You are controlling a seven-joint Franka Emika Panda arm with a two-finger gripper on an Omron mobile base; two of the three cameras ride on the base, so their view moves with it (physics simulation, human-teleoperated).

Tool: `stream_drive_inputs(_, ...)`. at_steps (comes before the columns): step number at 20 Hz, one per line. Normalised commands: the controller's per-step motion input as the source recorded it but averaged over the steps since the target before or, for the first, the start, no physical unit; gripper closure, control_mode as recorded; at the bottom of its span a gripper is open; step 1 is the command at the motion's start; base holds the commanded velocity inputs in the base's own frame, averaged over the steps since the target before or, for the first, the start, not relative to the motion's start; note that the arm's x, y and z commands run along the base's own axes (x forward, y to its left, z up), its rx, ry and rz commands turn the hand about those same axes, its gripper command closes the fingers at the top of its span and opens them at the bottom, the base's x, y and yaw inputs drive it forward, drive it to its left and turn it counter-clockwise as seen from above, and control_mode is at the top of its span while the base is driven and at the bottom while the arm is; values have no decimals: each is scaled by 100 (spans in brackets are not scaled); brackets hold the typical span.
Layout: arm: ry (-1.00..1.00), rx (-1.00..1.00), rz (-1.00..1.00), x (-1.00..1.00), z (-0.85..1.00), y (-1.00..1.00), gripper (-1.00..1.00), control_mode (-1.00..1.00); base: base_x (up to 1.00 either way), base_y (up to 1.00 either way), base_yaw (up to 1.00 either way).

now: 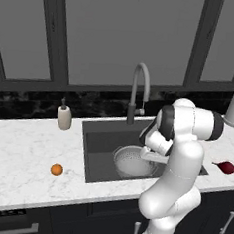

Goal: Put the colander in the sink, put the tangerine, pear in the colander, and turn on the sink faucet and pour water over the colander.

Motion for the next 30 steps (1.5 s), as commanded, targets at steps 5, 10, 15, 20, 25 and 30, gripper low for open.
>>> stream_drive_inputs(5, -4, 0, 0, 20, -6, 0, 100, -100, 0, 0, 0)
stream_drive_inputs(10, 0, 0, 0, 0, -13, 0, -100, -100, 0, 0, 0)
stream_drive_inputs(15, 0, 0, 0, -1, 2, 0, -100, -100, 0, 0, 0)
stream_drive_inputs(20, -12, 0, 3, -34, 52, 0, -100, -100, 0, 0, 0)
stream_drive_inputs(25, -18, 0, 2, -52, 85, -4, -100, -100, 0, 0, 0)
stream_drive_inputs(30, -15, 0, 0, -45, 100, -3, -100, -100, 0, 0, 0)
